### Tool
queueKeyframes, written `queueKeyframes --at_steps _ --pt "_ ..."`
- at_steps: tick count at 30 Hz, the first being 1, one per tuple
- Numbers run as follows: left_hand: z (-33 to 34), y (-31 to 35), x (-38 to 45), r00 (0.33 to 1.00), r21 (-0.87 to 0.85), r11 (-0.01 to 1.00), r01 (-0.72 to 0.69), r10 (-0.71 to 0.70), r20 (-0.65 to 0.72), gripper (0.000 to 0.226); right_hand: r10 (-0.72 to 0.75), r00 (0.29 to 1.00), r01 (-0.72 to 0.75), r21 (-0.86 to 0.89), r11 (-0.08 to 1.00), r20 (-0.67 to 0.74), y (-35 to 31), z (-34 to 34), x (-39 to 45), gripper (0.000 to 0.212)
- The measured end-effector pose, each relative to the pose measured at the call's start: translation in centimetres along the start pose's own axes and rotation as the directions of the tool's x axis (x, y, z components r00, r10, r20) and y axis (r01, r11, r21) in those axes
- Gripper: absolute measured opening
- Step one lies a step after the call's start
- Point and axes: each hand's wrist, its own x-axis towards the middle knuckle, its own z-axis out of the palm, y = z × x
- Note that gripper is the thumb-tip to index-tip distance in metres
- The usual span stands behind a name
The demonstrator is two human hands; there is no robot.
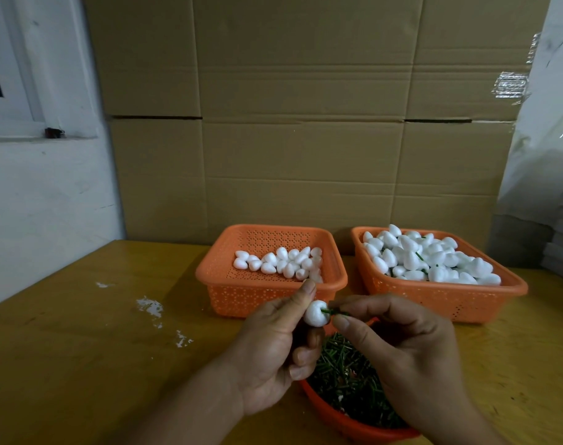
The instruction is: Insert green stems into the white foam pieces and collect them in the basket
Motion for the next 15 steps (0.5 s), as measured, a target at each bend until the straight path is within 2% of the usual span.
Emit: queueKeyframes --at_steps 8,15 --pt "0.17 -0.25 0.01 0.999 0.044 0.999 -0.019 0.021 -0.036 0.037 -0.089 0.996 0.091 -0.15 0.985 0.017 -0.23 0.14 -0.29 0.013" --pt "0.39 -0.25 -0.1 0.992 0.135 0.986 -0.098 0.108 -0.066 0.039 -0.151 0.988 0.156 -0.296 0.942 0.039 -0.26 -0.03 -0.25 0.012"
